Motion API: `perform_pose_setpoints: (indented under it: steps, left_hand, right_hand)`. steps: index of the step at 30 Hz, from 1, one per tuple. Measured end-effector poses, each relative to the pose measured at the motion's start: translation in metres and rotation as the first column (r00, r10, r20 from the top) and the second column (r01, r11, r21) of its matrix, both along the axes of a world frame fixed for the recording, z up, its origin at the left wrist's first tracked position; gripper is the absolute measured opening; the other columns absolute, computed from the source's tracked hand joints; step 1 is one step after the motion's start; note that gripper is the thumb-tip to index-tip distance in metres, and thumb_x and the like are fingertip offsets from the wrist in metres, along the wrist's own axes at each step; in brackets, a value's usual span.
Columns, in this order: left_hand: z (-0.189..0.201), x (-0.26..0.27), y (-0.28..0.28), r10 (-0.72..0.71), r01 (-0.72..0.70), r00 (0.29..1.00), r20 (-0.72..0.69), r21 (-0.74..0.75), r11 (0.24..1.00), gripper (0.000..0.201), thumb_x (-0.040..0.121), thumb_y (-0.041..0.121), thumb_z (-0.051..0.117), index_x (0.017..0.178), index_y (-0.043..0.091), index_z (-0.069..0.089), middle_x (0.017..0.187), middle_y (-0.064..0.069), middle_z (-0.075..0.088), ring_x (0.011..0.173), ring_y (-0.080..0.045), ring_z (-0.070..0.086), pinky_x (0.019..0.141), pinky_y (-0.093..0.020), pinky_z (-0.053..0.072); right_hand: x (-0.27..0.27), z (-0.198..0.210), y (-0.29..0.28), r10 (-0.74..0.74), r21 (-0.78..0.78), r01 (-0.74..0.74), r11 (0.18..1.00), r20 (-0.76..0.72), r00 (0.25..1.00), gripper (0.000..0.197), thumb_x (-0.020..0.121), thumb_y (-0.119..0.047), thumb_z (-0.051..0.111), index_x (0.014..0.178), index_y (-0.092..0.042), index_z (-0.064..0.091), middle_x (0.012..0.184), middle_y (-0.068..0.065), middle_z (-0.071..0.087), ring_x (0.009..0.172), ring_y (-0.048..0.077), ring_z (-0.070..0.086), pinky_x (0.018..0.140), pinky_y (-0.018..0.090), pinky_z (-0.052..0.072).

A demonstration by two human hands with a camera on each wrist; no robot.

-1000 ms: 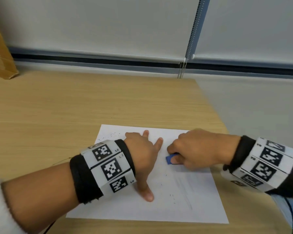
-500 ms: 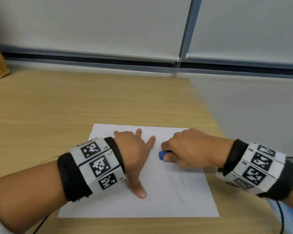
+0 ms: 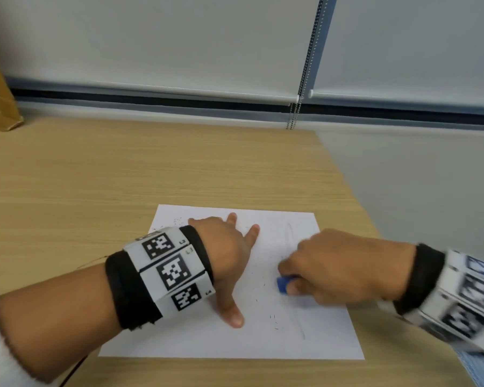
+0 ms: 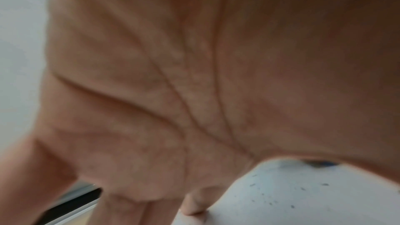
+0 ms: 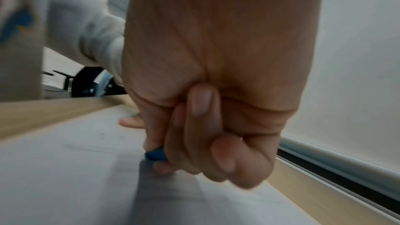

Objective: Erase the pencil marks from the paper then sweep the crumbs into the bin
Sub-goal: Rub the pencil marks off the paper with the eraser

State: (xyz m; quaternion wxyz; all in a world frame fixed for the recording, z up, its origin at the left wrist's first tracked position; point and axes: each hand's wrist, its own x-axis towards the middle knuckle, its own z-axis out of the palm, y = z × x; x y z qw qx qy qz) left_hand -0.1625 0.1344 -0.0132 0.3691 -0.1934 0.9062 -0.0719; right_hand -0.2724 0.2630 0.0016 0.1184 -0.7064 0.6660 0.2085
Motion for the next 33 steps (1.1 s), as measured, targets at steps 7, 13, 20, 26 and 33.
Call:
perform_pose_setpoints:
  steps: [7, 13, 20, 26, 33]
  left_hand:
    - [-0.005, 0.003, -0.004, -0.028, 0.028, 1.000, -0.010, -0.012, 1.000, 0.155, 0.051, 0.075, 0.077, 0.141, 0.026, -0.039, 0.156, -0.018, -0.028, 0.146, -0.039, 0.016, 0.109, -0.056, 0.032]
    - [-0.005, 0.000, -0.004, -0.007, 0.007, 1.000, 0.007, -0.004, 1.000, 0.155, 0.052, 0.074, 0.077, 0.139, 0.026, -0.041, 0.154, -0.017, -0.031, 0.147, -0.040, 0.011, 0.111, -0.056, 0.029]
    - [0.000, 0.002, 0.000, -0.029, 0.029, 1.000, -0.005, -0.008, 1.000, 0.152, 0.056, 0.071, 0.077, 0.142, 0.022, -0.038, 0.155, -0.020, -0.027, 0.146, -0.041, 0.016, 0.110, -0.053, 0.032]
    - [0.000, 0.000, 0.001, -0.008, 0.008, 1.000, 0.004, -0.037, 0.999, 0.151, 0.056, 0.070, 0.078, 0.144, 0.025, -0.036, 0.157, -0.017, -0.026, 0.146, -0.041, 0.011, 0.109, -0.056, 0.032]
    - [-0.002, -0.001, 0.001, 0.022, -0.022, 1.000, -0.005, -0.011, 1.000, 0.152, 0.058, 0.065, 0.081, 0.142, 0.024, -0.038, 0.155, -0.016, -0.031, 0.147, -0.043, 0.005, 0.113, -0.057, 0.026]
  right_hand:
    - [-0.008, 0.000, -0.027, -0.035, -0.160, 0.014, 0.987, -0.131, 0.991, 0.030, 0.099, -0.042, 0.034, 0.087, -0.020, 0.049, 0.072, 0.001, 0.049, 0.066, 0.025, 0.044, 0.063, 0.031, 0.031]
    - [0.000, -0.006, 0.009, 0.026, -0.115, -0.032, 0.993, -0.051, 0.998, 0.023, 0.098, -0.039, 0.037, 0.092, -0.021, 0.048, 0.070, -0.002, 0.048, 0.060, 0.021, 0.040, 0.061, 0.032, 0.031]
    - [-0.012, -0.006, -0.026, -0.085, -0.160, 0.064, 0.985, -0.129, 0.988, 0.026, 0.099, -0.040, 0.034, 0.086, -0.021, 0.046, 0.064, -0.004, 0.037, 0.068, 0.026, 0.045, 0.061, 0.032, 0.030]
    - [-0.037, -0.011, -0.058, -0.204, -0.181, 0.184, 0.966, -0.095, 0.974, 0.029, 0.099, -0.037, 0.036, 0.078, -0.019, 0.043, 0.067, -0.006, 0.040, 0.071, 0.024, 0.047, 0.063, 0.032, 0.034]
    - [0.008, 0.002, 0.018, 0.031, 0.066, -0.029, 0.997, -0.027, 0.999, 0.019, 0.098, -0.039, 0.038, 0.090, -0.023, 0.045, 0.063, -0.008, 0.035, 0.055, 0.013, 0.037, 0.057, 0.030, 0.030]
